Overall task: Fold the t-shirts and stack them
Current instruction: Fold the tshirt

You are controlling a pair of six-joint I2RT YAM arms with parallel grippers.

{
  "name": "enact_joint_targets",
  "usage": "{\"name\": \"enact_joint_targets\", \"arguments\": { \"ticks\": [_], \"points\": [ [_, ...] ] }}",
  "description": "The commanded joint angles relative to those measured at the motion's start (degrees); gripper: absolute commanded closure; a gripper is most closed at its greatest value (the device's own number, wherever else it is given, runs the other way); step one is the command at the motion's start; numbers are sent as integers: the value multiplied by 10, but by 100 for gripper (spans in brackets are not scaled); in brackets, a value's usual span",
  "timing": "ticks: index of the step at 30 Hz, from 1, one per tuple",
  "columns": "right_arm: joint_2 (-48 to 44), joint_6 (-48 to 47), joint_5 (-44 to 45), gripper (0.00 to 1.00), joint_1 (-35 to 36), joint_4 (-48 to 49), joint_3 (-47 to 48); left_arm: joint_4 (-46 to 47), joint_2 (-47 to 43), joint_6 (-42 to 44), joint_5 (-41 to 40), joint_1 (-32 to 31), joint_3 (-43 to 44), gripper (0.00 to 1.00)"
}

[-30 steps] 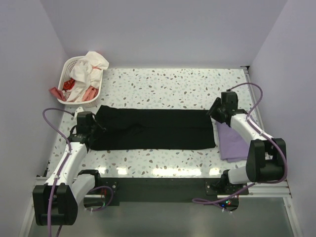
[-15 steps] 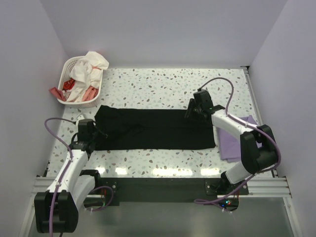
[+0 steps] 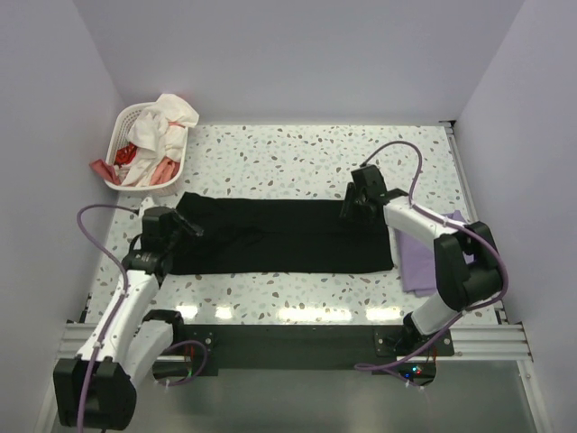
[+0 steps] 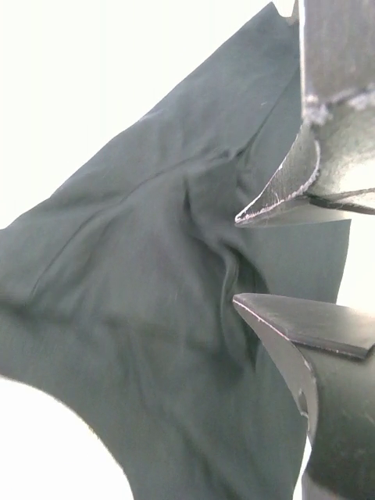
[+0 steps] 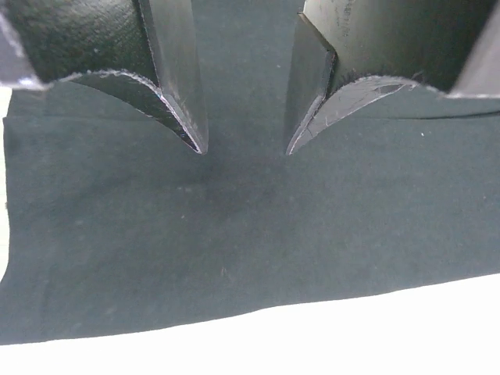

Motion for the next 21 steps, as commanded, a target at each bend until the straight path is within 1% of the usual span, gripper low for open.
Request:
{"name": "enact_joint_targets", "arguments": {
  "ticks": [1,2,3,6,7,8,10,11,13,15,21],
  "points": [
    [4,-34,44,53,0,-36,47,35,46,-43,-41,-66,48,57],
    [4,-36,51,53,0,-39,54,39,66,-51,-65,-82,52,58],
    [4,-39,55,53,0,-39,55,57,76,-58,-73,-105,55,59],
    [15,-41,54,52,0,-40,69,107,135,-76,-75,-123,57,63],
    [20,-39,52,52,0,-42,72,121,173,-77,-71,-123,60,64],
    [36,-39,51,52,0,-45,83,132,191,-76,-67,-124,64,66],
    [49,-36,44,52,0,-48,90,159,243,-74,-64,-126,75,67],
    [62,-36,44,52,0,-48,95,169,258,-73,-60,-126,79,69],
    [75,-35,42,52,-1,-50,100,195,295,-66,-57,-126,83,70],
    [94,-36,48,52,0,-50,100,231,315,-64,-41,-126,78,71],
    [117,-21,33,52,0,-30,67,261,364,-73,-40,-127,53,73]
  ]
}}
